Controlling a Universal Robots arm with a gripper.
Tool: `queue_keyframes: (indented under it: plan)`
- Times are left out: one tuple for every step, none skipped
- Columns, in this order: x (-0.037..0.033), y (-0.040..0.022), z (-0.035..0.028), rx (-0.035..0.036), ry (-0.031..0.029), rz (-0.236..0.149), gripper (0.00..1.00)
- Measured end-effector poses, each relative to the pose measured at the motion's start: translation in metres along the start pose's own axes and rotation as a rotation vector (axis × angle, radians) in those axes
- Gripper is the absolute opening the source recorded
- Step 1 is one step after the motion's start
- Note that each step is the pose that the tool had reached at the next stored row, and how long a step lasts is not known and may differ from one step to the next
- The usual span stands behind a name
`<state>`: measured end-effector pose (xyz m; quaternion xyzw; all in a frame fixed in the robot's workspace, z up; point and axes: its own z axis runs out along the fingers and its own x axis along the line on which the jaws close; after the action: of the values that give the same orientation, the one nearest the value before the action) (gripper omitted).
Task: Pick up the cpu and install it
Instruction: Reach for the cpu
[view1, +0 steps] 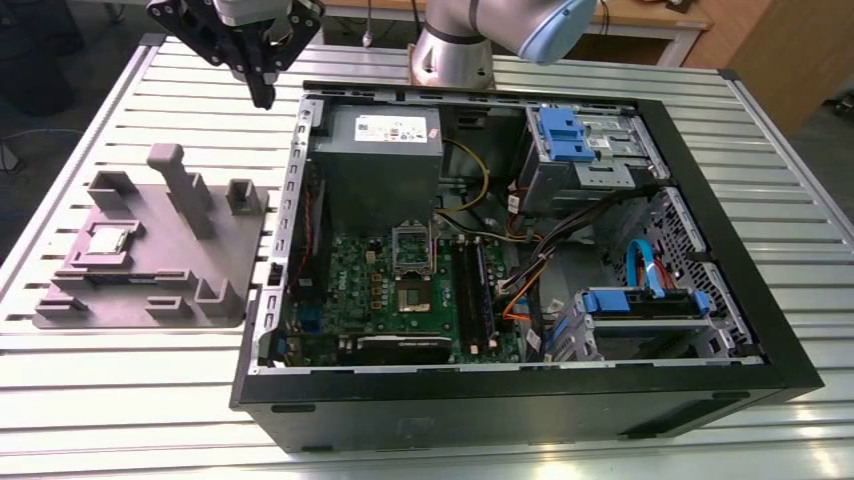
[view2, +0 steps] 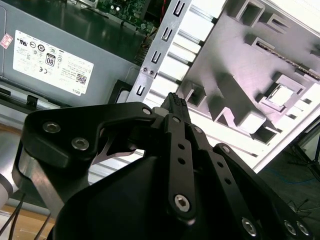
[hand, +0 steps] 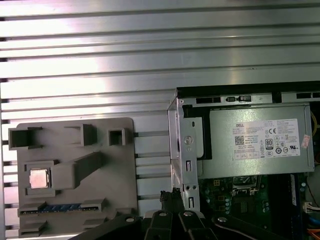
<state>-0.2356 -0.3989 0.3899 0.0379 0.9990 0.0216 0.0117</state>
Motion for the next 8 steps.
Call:
queue_keyframes:
  plan:
    - [0.0054, -0.0004, -0.0001, 0.0, 0.0, 0.0, 0.1]
    - [0.0056, -0.0004, -0.0001, 0.0, 0.0, 0.0, 0.1]
    - [0.0058, -0.0004, -0.0001, -0.0001, 0.0, 0.0, 0.1]
    - [0.006, -0.0005, -0.0001, -0.0001, 0.0, 0.0, 0.1]
    - [0.0062, -0.0005, -0.0001, 0.0, 0.0, 0.0, 0.1]
    - [0.0064, -0.0005, -0.0002, 0.0, 0.0, 0.0, 0.1]
    - [0.0065, -0.0005, -0.0002, 0.0, 0.0, 0.0, 0.1]
    - [0.0067, -0.0005, -0.0002, 0.0, 0.0, 0.0, 0.1]
